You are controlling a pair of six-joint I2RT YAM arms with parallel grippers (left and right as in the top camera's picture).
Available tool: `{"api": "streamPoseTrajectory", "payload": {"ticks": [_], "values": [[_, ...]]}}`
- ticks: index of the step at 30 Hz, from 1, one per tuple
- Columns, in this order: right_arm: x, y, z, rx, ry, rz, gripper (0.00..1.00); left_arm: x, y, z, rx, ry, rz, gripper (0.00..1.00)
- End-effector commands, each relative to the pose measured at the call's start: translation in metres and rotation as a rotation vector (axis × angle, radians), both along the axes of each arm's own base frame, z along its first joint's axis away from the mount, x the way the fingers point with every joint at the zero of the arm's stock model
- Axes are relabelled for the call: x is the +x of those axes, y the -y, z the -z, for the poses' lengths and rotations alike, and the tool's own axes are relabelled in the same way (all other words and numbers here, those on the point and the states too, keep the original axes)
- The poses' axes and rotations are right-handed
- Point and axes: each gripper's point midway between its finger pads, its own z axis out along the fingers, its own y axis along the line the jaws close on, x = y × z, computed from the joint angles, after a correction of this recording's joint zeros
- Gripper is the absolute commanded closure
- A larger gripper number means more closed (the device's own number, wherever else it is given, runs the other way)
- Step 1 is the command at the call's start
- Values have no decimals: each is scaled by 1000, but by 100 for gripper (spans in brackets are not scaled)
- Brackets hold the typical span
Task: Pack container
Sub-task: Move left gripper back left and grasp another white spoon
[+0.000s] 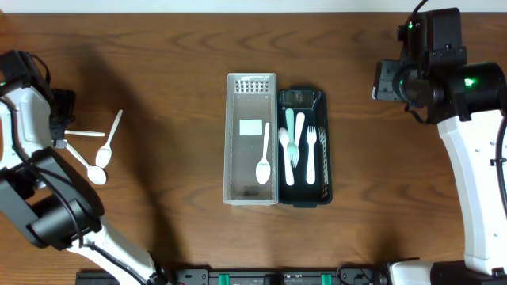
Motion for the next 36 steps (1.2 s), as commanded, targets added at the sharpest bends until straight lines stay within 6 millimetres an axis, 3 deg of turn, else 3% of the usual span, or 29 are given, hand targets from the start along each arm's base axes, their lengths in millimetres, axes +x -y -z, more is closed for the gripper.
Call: {"api": "streamPoseTrajectory", "payload": {"ticks": [1, 21, 36], "values": [[-2, 2, 2, -10, -14, -5, 44, 0, -5, 13, -4, -18, 28, 11], [-5, 0, 4, 9, -28, 2, 45, 7, -21, 80, -99, -14, -5, 14], [-5, -1, 4, 21, -29, 6, 46, 22, -31, 80, -59, 30, 23, 19]]}}
